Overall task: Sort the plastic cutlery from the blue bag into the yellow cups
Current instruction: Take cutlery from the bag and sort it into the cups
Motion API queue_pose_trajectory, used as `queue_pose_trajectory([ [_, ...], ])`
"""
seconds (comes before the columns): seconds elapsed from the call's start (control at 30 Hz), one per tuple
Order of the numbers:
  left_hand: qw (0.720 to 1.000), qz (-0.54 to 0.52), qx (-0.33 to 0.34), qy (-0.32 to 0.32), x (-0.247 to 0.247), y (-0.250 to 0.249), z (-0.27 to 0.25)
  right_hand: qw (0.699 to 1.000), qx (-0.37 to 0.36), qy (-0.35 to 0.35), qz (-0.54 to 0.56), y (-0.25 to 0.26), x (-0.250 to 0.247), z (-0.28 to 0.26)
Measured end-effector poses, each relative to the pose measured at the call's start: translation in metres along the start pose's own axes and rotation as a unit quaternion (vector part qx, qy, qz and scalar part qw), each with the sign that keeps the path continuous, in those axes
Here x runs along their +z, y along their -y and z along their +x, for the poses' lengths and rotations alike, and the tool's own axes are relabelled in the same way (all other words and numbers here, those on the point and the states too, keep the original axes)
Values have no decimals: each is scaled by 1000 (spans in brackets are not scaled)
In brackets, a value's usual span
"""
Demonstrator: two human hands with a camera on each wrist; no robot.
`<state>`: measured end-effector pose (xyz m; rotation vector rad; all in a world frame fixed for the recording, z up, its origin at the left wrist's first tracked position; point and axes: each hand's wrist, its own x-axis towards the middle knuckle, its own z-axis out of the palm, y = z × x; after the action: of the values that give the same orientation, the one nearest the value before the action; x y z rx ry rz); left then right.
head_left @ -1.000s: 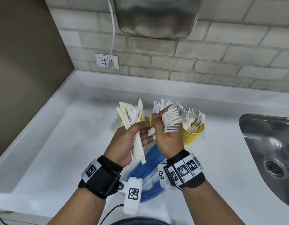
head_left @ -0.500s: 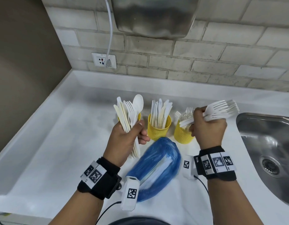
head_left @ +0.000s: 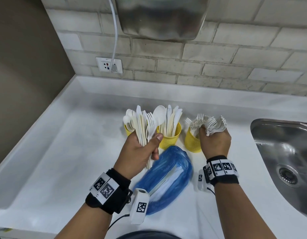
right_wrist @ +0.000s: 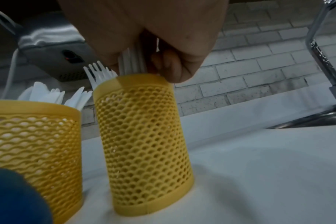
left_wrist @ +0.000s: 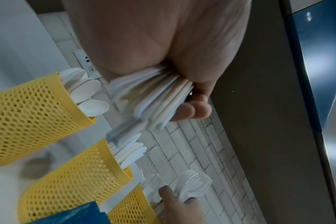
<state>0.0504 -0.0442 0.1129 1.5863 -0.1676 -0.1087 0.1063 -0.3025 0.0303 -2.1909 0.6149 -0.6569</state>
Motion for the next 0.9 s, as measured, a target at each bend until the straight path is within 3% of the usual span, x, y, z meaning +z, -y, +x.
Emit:
queue_pose_trajectory([
  [0.27,1000,10,8,10,-3,-1,-1,999,-10,-17,44,9,-1,-4],
  [0.43,1000,13,11,15,-1,-1,-1,987,-140,-74,-21,6,-1,-1],
  [0.63,999,25,8,29,-1,0,-1,974,-126,37,-183,6,4,-4],
  [0.73,999,34,7,31,-3,0,-1,985,-124,8,-117,31,-9,-8],
  [0.8,998,47,5,33,-4,2,1,983,-182,-20,-17,63,-25,-13],
  [0.83,998,52,2,38,-4,4,1,975,-221,-10,37,80,-33,-16],
  [0.9,997,57,-5,55,-5,6,3,949,-278,73,129,116,-51,-23],
])
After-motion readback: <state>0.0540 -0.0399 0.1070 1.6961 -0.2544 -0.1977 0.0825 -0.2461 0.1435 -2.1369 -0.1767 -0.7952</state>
